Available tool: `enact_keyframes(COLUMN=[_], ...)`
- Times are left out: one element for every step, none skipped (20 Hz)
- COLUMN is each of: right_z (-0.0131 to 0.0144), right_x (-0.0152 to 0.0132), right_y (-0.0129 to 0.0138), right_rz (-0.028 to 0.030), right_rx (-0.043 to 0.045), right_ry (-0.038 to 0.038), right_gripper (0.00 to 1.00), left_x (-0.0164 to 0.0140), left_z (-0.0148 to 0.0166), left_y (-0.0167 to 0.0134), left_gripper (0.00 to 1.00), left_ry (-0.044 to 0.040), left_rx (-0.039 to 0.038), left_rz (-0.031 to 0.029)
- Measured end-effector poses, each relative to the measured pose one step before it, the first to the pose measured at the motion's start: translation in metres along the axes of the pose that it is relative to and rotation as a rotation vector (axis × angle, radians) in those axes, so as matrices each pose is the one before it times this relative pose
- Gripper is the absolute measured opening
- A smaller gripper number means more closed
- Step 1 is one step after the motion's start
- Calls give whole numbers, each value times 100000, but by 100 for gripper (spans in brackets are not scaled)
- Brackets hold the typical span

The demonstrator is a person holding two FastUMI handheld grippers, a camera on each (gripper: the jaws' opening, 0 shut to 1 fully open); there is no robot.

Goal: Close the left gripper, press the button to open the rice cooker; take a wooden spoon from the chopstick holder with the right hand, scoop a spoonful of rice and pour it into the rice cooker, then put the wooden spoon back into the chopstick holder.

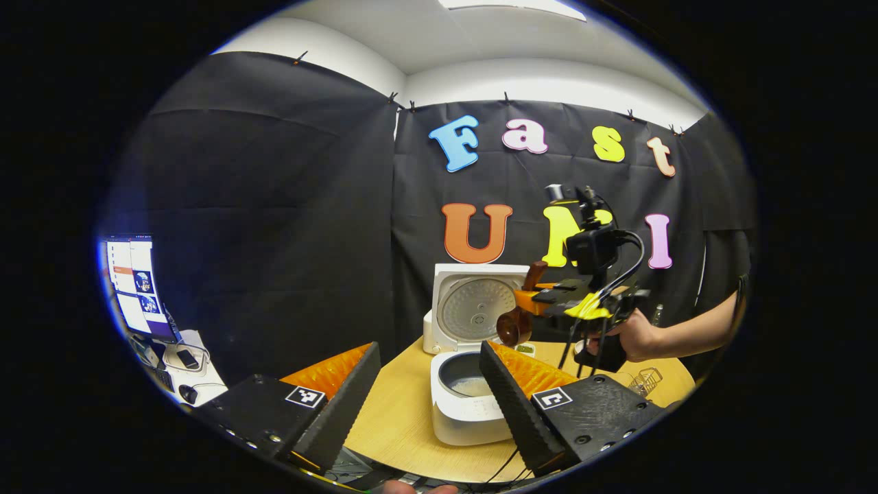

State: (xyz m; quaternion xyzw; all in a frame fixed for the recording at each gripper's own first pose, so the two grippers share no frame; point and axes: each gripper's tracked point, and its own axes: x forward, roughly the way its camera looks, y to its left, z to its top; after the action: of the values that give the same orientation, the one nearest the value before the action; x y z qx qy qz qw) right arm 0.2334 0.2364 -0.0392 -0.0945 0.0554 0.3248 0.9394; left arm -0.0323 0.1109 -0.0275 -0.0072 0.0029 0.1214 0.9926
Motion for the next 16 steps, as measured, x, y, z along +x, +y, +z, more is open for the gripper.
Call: enact_keyframes(right_z=[860,853,734,702,626,220,207,200,171,142,41,-219,-54,-415,-692,-1069], right_x=[-1114,-1250,-1351,-1350,-1380,-1442,-1521,-1467,-1555,-1500,-1401,-1379,-1189,-719,-407,-122], right_y=[-1147,-1286,-1472,-1635,-1751,-1759,-1972,-1871,-2112,-2170,-2349,-2614,-2837,-2604,-2472,-2332], right_rz=[-525,-1088,-1971,-2466,-2754,-3051,-3240,-3348,-3742,-4385,-4879,-5523,-5971,-6200,-5941,-5135], right_rx=[8228,8405,7250,5461,3697,2670,2006,1287,1015,1047,602,145,-395,-734,-481,222], right_ry=[-535,-607,-722,-1088,-1278,-1309,-1272,-1349,-1474,-1365,-1075,-897,-769,-171,1084,1586], right_gripper=[11,10,11,11,10,10,10,10,10,10,10,7,7,7,9,10], left_x=[182,172,424,298,587,413,532,399,316,479,575,621,572,587,594,566], left_z=[163,86,134,-77,255,-44,-15,134,90,86,-103,-108,13,69,-82,-302], left_y=[-354,-542,-408,-649,-734,-764,-586,-893,-591,-724,-458,-590,-699,-583,-538,-370], left_gripper=[94,94,94,94,94,94,94,94,94,94,94,94,94,94,94,94], left_ry=[-902,-421,-67,31,-342,144,132,-203,-487,-260,310,487,-79,-313,83,755], left_rx=[-560,-611,-685,-744,-419,232,732,756,424,-31,-446,-785,-878,-852,-325,239], left_rz=[-1088,-1560,-1852,-1988,-1968,-1964,-1706,-2272,-1946,-1835,-1656,-1517,-1530,-1749,-1557,-1126])
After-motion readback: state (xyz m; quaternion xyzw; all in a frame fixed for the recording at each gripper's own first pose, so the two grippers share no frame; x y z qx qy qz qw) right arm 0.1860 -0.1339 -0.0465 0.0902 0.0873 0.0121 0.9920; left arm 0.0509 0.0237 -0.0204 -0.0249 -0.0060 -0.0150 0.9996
